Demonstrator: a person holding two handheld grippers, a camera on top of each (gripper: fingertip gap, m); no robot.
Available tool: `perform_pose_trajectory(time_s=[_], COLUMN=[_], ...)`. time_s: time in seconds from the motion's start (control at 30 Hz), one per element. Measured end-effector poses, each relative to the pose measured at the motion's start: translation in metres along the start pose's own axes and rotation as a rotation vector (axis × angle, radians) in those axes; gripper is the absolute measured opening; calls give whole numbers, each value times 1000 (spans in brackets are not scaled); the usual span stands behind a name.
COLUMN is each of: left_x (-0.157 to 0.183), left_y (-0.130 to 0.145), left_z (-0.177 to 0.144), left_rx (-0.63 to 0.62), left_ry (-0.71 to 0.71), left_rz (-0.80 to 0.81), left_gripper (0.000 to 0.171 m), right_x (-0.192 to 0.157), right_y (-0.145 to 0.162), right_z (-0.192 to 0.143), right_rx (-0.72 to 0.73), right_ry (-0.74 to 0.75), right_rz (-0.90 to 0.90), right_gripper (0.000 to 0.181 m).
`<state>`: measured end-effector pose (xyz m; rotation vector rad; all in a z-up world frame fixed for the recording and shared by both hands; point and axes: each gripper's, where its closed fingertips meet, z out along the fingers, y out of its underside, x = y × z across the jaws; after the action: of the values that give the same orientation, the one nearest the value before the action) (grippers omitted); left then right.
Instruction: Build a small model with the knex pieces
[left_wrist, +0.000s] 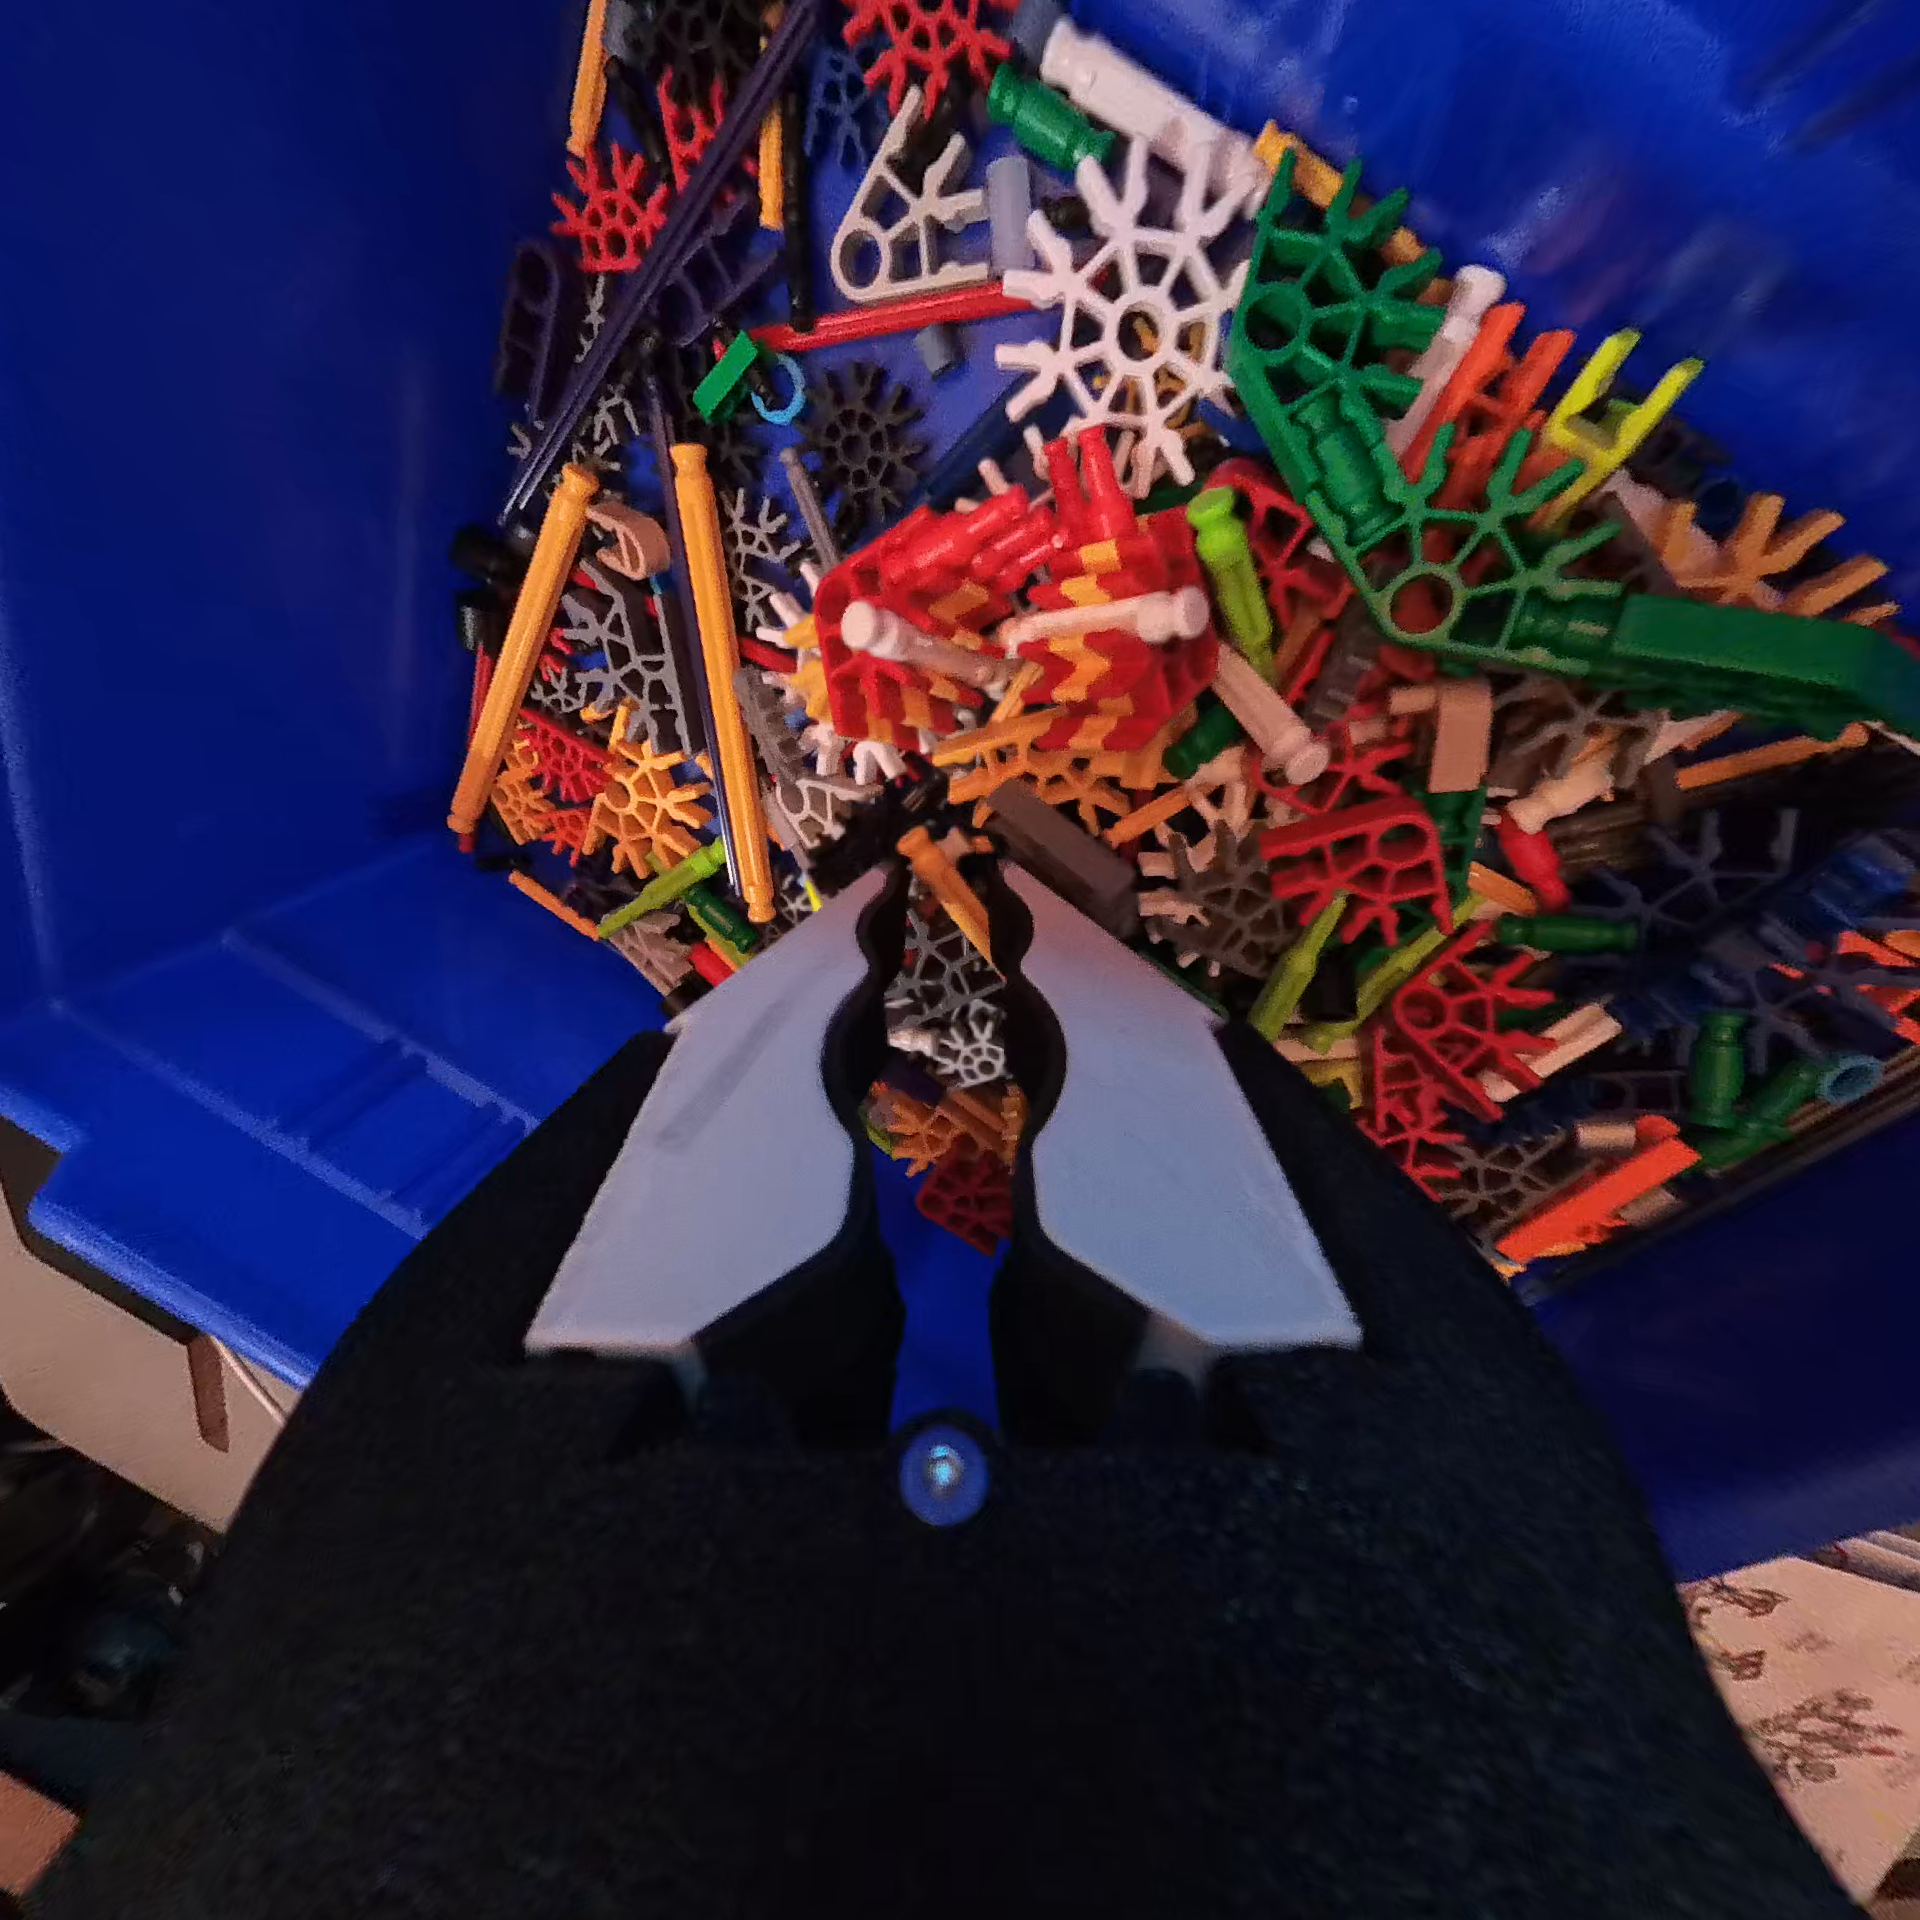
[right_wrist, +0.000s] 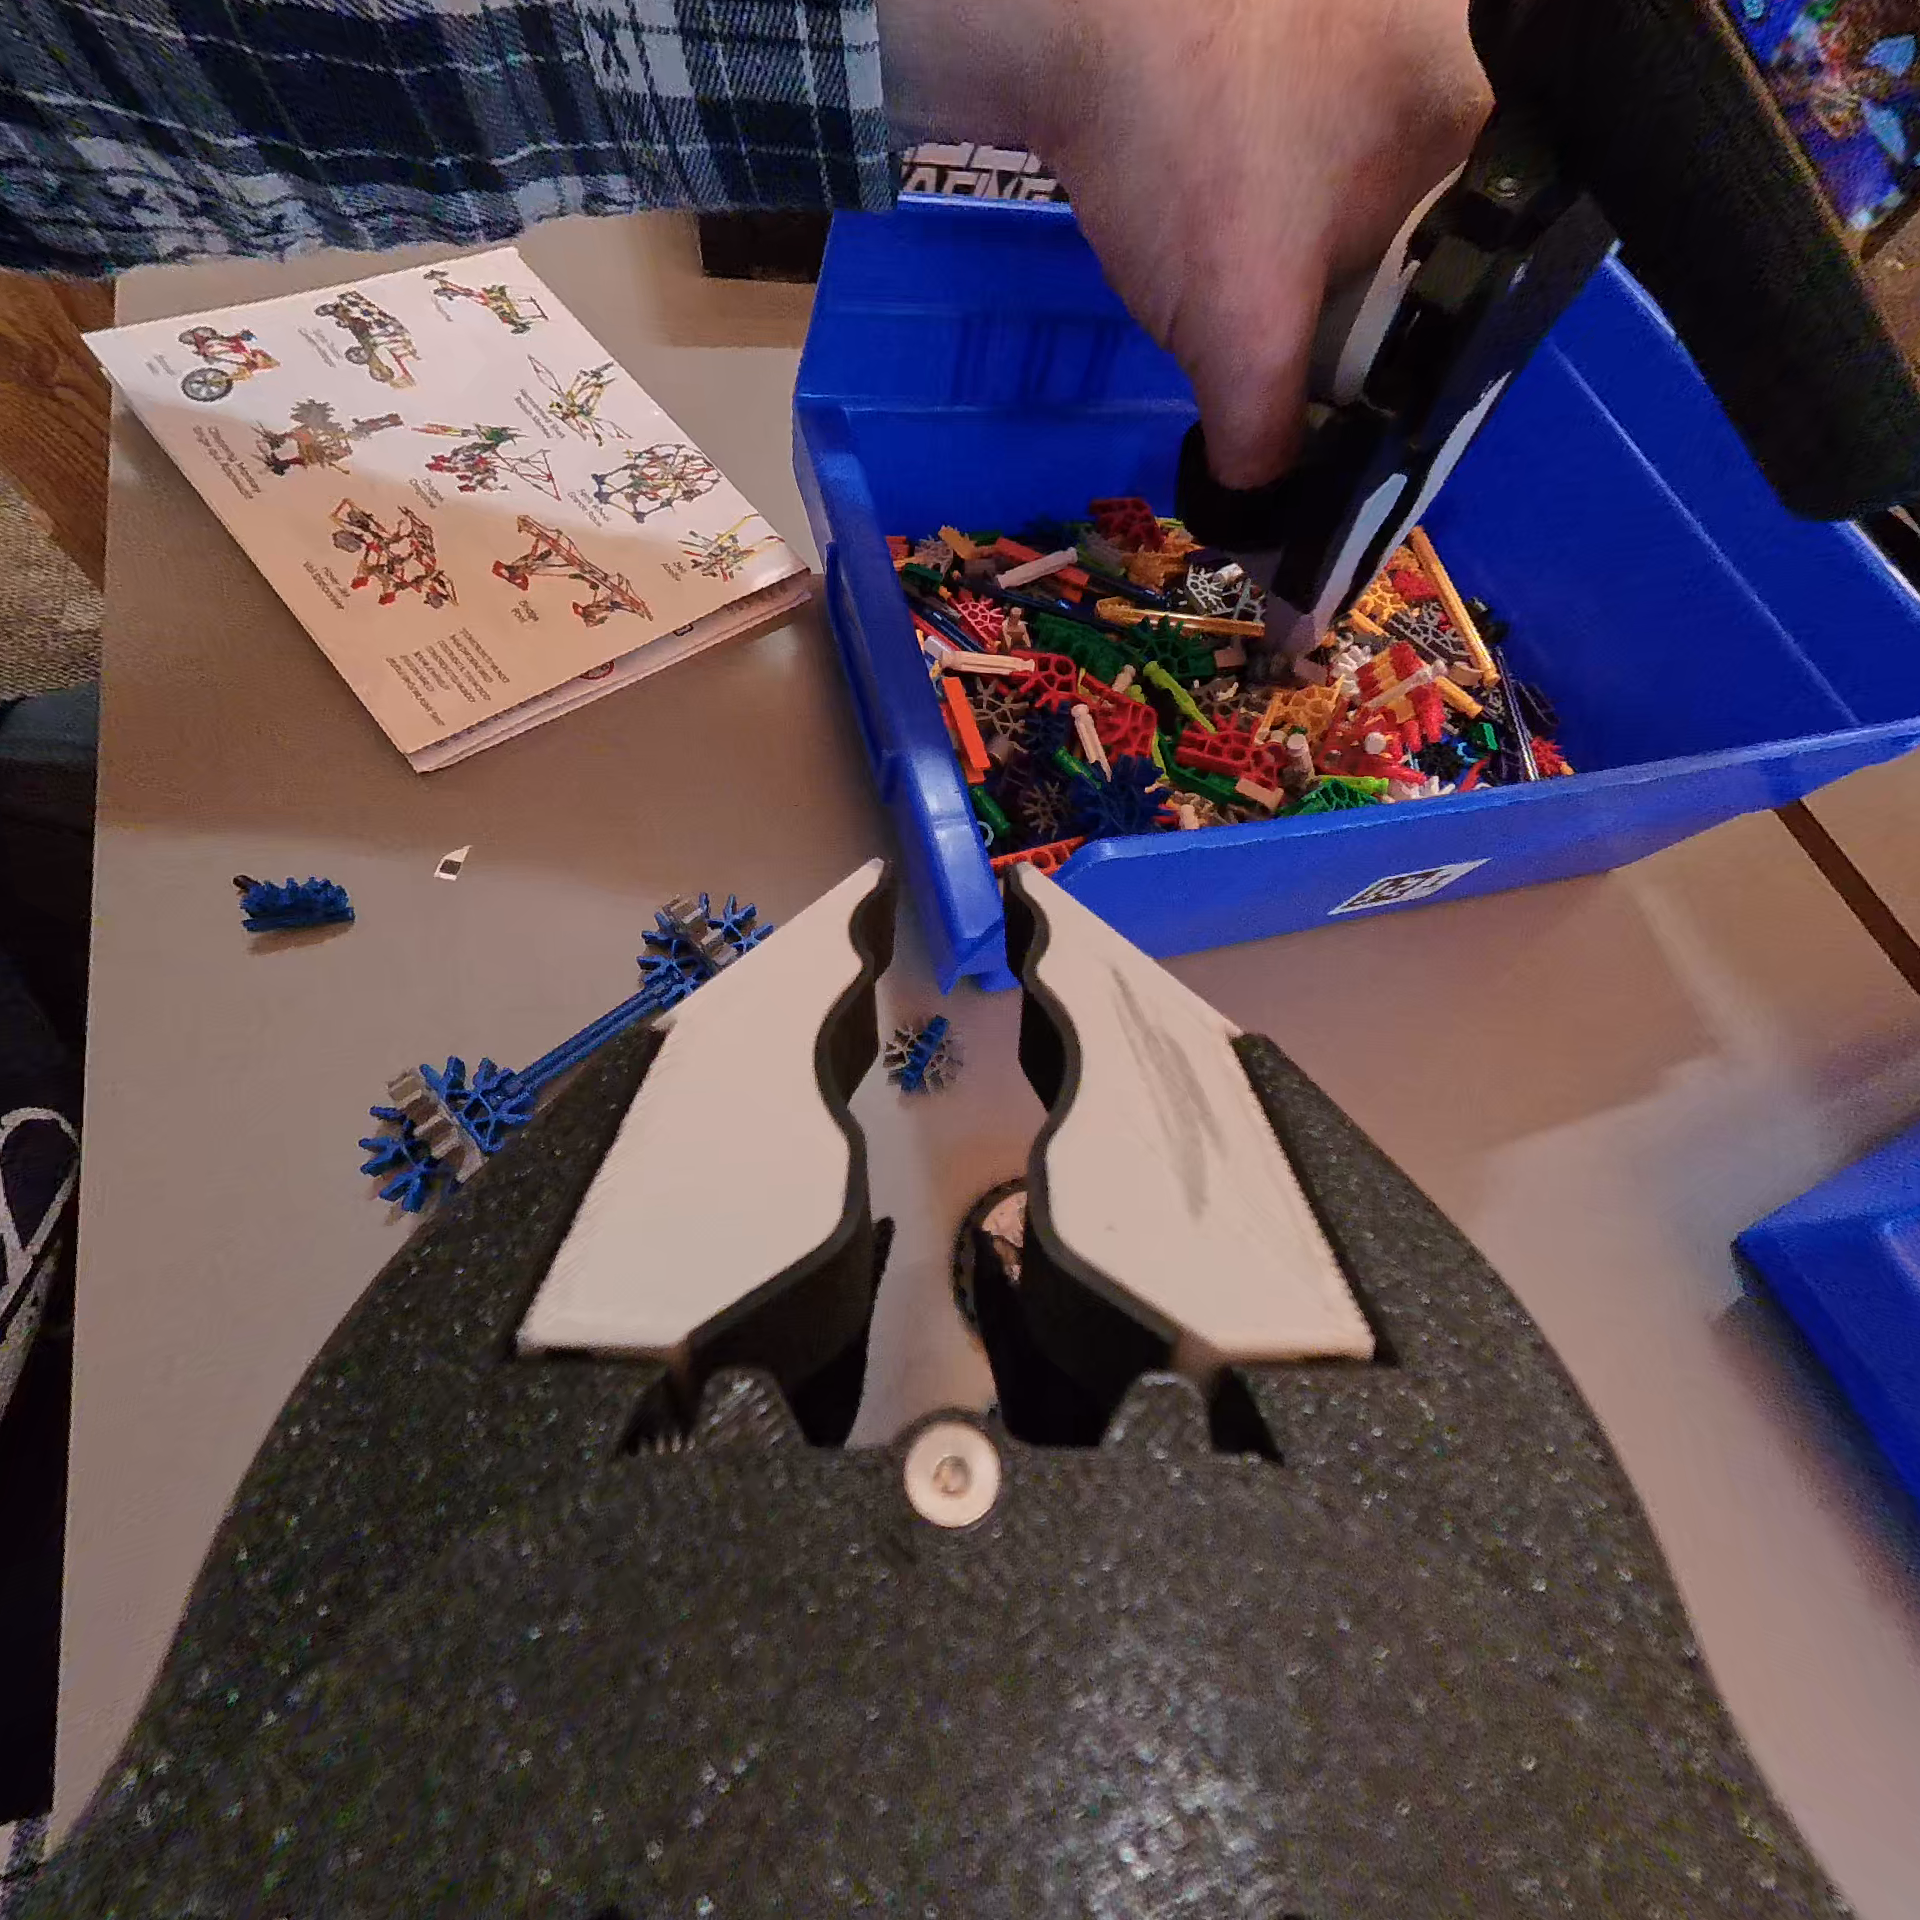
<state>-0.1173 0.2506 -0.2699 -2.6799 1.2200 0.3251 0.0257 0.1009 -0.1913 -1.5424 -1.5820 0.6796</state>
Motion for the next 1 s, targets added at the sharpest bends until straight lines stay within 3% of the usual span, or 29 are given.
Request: perform_pose_trajectory(time_s=[0.1, 0.47, 0.73, 1.0], left_x=[-4, -5, 63, 160], left_y=[-6, -21, -35, -42], left_z=[-10, -93, -183, -221], left_rx=[68, 438, 793, 984], left_ry=[-15, 23, 66, 310], left_rz=[-13, -86, -29, 115], left_gripper=[4, 4, 4, 4], right_x=[1, 6, 11, 0], right_y=[0, 1, -13, -32], right_z=[0, 0, -6, -6], right_rx=[0, 4, 94, 207], right_ry=[4, 16, 41, -33], right_rz=[5, 19, 54, 111], right_gripper=[20, 20, 28, 35])
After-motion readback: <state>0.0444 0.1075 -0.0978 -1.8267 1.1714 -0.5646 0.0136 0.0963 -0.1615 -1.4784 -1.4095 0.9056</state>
